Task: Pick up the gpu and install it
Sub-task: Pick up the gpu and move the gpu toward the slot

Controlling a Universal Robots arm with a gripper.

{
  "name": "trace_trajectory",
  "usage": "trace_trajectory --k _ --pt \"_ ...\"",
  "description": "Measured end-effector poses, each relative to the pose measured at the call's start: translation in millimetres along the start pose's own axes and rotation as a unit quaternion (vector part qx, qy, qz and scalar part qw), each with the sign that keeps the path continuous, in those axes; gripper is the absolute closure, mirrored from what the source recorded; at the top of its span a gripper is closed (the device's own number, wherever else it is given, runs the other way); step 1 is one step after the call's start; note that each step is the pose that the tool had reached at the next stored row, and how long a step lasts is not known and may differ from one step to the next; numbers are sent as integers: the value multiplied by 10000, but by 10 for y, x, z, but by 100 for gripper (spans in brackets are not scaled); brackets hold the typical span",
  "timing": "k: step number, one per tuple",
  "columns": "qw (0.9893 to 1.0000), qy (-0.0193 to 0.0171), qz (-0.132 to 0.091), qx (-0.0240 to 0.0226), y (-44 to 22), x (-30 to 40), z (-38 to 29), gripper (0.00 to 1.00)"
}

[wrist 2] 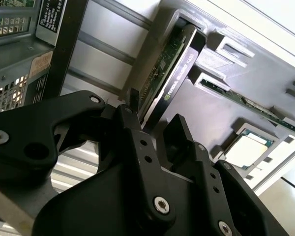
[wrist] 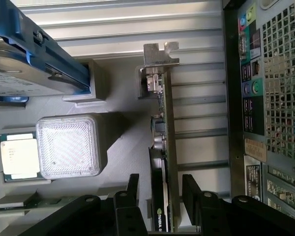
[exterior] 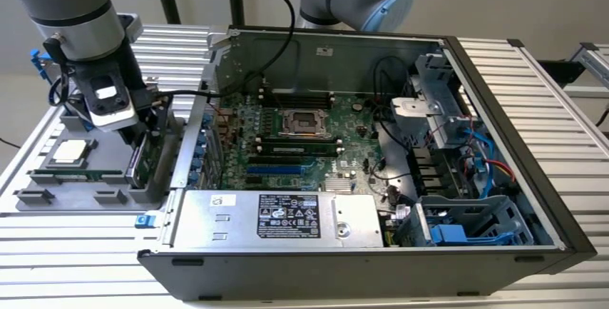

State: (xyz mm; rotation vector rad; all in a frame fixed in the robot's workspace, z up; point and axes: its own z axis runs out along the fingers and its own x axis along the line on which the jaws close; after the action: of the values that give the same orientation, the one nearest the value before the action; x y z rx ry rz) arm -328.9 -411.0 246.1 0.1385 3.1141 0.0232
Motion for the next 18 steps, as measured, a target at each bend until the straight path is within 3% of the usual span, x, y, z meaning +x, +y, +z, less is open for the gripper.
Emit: trace_trajectory --k 18 --pt "10000 -17 0 -23 -2 4 35 0"
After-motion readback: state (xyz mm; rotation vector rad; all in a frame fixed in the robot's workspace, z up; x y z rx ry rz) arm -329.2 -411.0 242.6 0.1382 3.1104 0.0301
